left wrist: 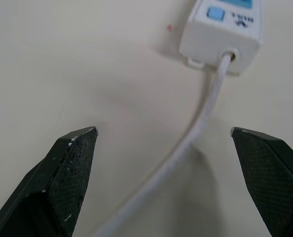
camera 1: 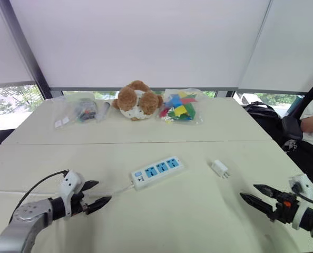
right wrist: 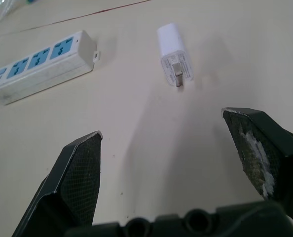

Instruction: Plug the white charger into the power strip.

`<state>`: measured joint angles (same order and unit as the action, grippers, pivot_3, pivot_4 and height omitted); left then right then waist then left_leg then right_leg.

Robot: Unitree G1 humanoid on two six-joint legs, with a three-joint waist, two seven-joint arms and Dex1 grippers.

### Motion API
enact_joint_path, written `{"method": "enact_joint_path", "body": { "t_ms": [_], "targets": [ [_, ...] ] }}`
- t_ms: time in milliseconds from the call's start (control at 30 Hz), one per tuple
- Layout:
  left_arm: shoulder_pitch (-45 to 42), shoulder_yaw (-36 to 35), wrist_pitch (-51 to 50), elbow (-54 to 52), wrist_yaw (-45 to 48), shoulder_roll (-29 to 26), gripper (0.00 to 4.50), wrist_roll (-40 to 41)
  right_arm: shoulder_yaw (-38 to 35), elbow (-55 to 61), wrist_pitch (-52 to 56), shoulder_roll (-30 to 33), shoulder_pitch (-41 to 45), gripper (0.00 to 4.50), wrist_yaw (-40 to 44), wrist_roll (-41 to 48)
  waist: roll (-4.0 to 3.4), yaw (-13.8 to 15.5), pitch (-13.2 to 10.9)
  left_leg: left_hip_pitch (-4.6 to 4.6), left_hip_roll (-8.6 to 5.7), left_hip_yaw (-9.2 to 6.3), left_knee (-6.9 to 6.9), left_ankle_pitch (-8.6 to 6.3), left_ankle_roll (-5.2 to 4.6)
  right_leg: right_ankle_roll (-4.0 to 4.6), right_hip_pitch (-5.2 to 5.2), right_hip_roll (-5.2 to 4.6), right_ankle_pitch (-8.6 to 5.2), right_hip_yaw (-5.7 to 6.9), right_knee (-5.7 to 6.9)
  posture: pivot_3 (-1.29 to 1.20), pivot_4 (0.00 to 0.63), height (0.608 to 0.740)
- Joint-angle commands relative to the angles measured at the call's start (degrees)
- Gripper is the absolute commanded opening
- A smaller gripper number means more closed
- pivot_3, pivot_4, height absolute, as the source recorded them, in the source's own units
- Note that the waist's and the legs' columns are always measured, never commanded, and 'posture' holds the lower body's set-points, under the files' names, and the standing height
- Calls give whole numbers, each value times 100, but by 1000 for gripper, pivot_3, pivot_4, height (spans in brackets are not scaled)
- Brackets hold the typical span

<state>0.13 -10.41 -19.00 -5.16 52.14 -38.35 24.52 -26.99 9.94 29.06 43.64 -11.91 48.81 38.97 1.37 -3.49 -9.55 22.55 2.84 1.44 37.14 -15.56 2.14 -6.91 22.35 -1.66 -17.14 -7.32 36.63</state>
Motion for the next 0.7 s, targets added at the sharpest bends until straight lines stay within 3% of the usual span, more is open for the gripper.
{"method": "enact_joint_path", "body": {
  "t_ms": [33,700],
  "targets": [
    [-62,-85,-77,-229,-47,31,4475,150,15,140,-53,46,105,4276,36,-71,0,-4,0,0,0,1,-2,0,-1,-1,1,0,1,0,0,0,150,739],
    [-509,-108,-140,-119,-104,-136,4475,102,121,47,-194,-37,260,4276,40,-462,1,17,-1,-1,1,-1,2,-1,-1,-2,0,8,1,1,2,0,150,739]
  ]
}}
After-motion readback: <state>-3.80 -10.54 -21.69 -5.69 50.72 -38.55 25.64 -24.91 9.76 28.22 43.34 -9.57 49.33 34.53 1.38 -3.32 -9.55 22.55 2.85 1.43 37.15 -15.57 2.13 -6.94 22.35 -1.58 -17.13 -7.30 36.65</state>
